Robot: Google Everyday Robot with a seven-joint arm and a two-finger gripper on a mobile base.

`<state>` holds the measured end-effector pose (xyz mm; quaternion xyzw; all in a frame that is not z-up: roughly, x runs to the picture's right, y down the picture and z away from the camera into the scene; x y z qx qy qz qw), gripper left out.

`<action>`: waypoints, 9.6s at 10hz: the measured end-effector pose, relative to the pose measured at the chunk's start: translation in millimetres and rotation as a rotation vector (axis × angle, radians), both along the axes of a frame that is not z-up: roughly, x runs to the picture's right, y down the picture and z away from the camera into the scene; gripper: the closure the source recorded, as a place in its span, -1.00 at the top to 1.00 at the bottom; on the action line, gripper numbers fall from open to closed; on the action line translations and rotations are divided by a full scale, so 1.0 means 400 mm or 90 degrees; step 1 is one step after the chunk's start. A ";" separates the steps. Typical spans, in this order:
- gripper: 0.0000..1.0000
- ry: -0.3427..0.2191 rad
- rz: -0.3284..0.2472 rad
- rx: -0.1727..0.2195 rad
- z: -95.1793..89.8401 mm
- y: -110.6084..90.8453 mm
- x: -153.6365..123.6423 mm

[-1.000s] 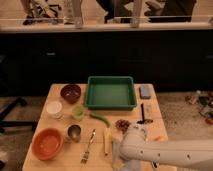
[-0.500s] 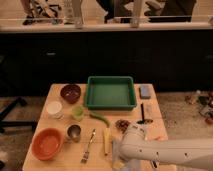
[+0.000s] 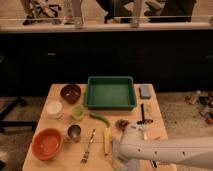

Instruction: Place towel in paper cup

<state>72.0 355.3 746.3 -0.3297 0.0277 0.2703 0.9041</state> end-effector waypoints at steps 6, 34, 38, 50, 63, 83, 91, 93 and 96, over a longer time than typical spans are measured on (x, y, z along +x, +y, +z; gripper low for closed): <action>-1.00 -0.001 -0.003 0.007 -0.022 -0.006 0.007; -1.00 -0.230 -0.228 0.192 -0.123 -0.324 -0.134; -1.00 -0.242 -0.251 0.207 -0.118 -0.365 -0.152; -1.00 -0.310 -0.305 0.206 -0.087 -0.422 -0.336; -1.00 -0.385 -0.286 0.204 -0.076 -0.485 -0.513; -1.00 -0.461 -0.195 0.226 -0.051 -0.572 -0.580; -1.00 -0.505 -0.230 0.235 -0.045 -0.664 -0.703; -1.00 -0.519 -0.235 0.229 -0.033 -0.673 -0.739; -1.00 -0.534 -0.236 0.212 0.003 -0.677 -0.780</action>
